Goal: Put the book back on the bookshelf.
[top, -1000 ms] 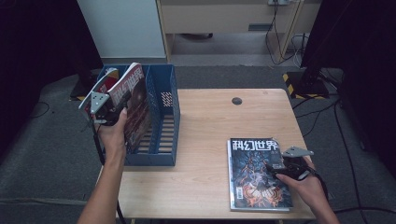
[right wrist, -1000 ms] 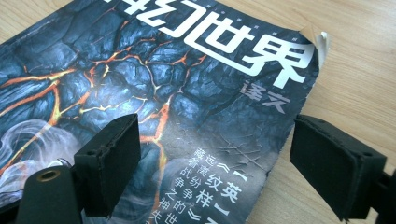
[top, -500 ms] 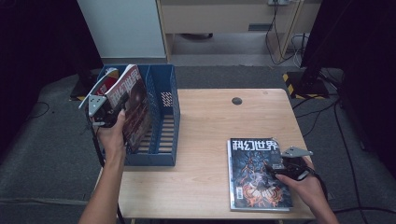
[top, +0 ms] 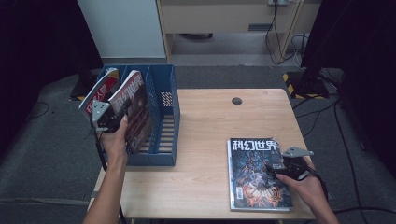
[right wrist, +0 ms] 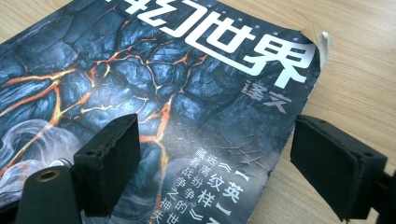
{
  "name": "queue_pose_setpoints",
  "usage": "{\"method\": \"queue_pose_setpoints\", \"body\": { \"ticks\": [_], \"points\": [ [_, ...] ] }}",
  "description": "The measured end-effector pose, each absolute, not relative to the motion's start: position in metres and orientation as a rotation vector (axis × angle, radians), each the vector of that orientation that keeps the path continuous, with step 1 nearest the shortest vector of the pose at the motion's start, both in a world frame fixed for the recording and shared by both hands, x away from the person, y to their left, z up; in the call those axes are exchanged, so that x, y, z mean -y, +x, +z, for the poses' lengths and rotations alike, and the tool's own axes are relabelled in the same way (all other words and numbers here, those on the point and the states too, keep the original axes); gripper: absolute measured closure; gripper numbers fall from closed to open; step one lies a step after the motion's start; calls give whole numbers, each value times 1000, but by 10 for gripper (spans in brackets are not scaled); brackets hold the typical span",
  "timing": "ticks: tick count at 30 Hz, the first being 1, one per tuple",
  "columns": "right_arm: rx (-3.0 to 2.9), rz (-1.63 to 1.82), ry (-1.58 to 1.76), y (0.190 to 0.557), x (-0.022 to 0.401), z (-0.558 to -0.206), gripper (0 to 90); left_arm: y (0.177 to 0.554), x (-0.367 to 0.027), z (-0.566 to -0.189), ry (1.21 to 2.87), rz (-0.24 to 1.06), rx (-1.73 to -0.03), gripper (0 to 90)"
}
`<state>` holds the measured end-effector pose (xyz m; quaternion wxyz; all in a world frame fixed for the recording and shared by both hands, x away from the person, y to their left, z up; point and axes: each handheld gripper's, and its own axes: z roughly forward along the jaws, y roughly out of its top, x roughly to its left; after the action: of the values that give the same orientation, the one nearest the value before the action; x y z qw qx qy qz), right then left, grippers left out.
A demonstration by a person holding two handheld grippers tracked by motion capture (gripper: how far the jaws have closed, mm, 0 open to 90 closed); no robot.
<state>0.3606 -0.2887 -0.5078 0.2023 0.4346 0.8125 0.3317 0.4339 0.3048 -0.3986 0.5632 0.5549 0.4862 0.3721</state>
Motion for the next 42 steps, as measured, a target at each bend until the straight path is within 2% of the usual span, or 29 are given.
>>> {"method": "queue_pose_setpoints", "body": {
  "ticks": [18, 33, 37, 42],
  "points": [
    [-2279, 935, 1223, 360, 287, -508, 155, 414, -313, -403, 1357, 844, -1178, 818],
    [-2282, 933, 1219, 360, 287, -508, 154, 419, -316, -395, 1358, 817, -1171, 772],
    [-2280, 933, 1219, 361, 288, -508, 153, 421, -319, -396, 1353, 787, -1185, 819],
    [-2282, 930, 1222, 361, 288, -508, 150, 421, -319, -394, 1364, 775, -1205, 833]
  ]
}}
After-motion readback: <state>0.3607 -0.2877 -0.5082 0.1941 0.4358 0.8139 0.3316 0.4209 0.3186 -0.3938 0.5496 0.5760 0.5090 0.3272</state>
